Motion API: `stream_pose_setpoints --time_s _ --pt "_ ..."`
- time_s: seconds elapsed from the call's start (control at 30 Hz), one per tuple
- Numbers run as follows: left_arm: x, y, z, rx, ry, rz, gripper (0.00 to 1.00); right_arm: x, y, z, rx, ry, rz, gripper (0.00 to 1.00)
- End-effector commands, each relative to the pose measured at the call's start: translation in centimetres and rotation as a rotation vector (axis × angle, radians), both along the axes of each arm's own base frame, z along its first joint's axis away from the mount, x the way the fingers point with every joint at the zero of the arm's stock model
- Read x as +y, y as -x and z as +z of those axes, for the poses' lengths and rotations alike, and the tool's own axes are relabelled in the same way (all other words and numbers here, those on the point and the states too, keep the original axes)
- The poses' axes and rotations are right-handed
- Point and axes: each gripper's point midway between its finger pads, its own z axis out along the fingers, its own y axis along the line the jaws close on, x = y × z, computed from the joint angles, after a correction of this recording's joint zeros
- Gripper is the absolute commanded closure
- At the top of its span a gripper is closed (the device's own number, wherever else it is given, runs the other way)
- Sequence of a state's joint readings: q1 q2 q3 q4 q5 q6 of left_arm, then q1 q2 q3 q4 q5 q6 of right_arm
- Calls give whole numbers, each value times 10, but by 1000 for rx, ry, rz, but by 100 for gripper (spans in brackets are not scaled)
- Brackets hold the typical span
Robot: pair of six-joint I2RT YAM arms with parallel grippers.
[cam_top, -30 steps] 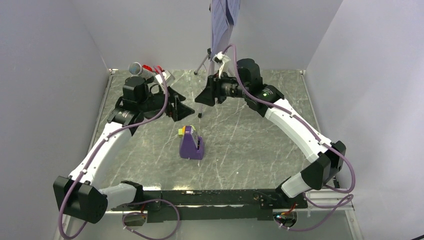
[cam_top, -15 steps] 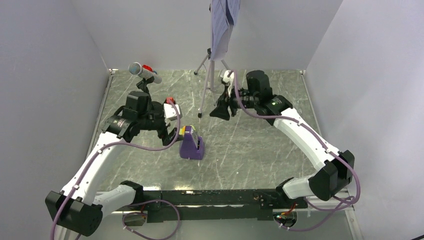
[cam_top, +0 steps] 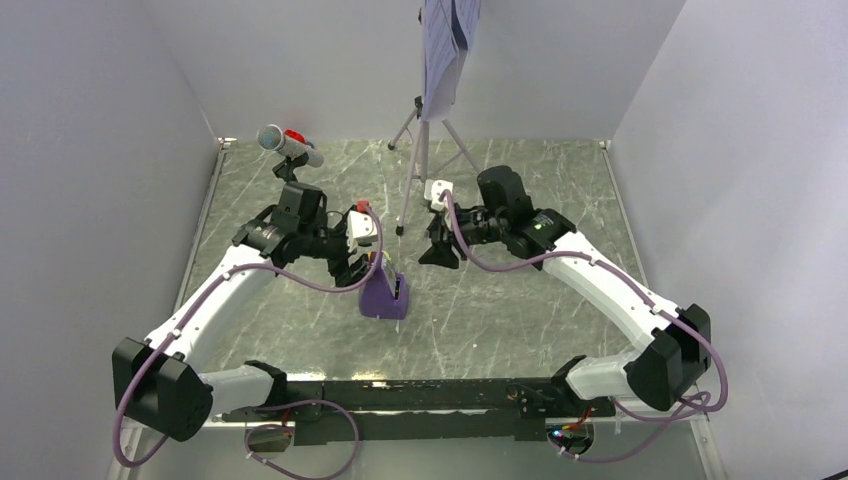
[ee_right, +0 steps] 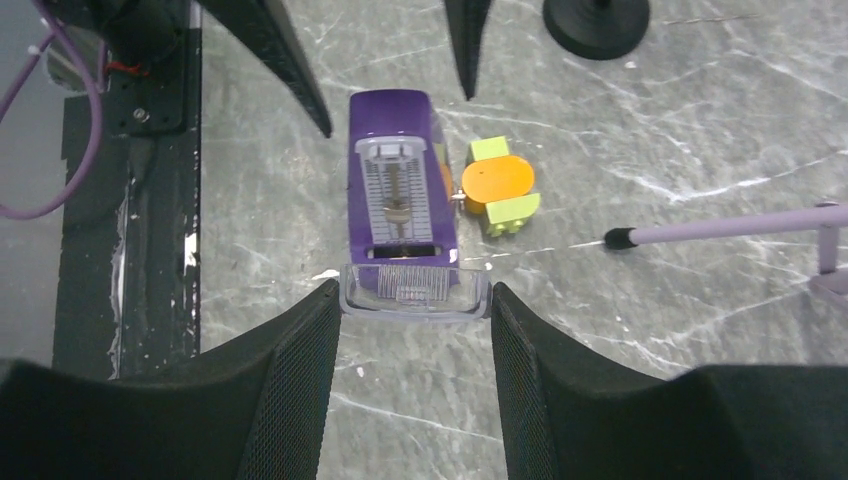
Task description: Pack up the instrument practice props
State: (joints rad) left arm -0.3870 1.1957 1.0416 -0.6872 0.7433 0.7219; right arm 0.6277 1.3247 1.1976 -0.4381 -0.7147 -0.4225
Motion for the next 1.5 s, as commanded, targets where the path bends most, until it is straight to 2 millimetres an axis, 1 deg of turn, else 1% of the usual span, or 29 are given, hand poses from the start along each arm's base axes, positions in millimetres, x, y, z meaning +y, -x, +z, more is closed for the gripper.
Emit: stream_pose_setpoints --time_s 0.0,0.17,0.3,0.5,0.53,0.57,0.6,0.63,0.67,0.73,0.87,1.0,1.3,1.47 --pt "-7 -7 1 -42 23 -30 23 13 4 4 -87 -21 59 100" --pt "-15 -4 -3 -3 47 -55 30 21 -3 5 -100 -17 72 100" --pt "-20 1 -9 13 44 -78 36 25 1 4 -113 -8 109 100" --pt "-24 5 -10 46 71 -80 55 28 14 -10 -91 6 155 100" --pt "-23 6 -10 47 71 -79 59 28 15 -12 -86 6 157 100" --pt "-22 7 -12 51 68 -76 65 29 15 -14 -81 6 156 100" --pt "-22 7 -13 49 66 -72 68 30 15 -16 -79 5 153 100" --pt "-21 8 -15 50 64 -70 73 31 15 -18 -80 7 156 100" --pt "-21 9 -15 50 65 -71 84 33 16 -19 -87 9 166 100" --pt "-19 12 -19 62 62 -71 98 38 20 -21 -108 18 192 100" --pt "-19 13 -26 87 59 -70 99 43 23 -26 -134 22 226 100" --pt "-18 14 -29 87 53 -68 99 43 21 -38 -132 27 221 100" --pt "-15 15 -34 97 37 -66 99 50 11 -49 -137 22 194 100" --pt "-14 15 -34 95 33 -67 99 57 2 -43 -145 -4 171 100"
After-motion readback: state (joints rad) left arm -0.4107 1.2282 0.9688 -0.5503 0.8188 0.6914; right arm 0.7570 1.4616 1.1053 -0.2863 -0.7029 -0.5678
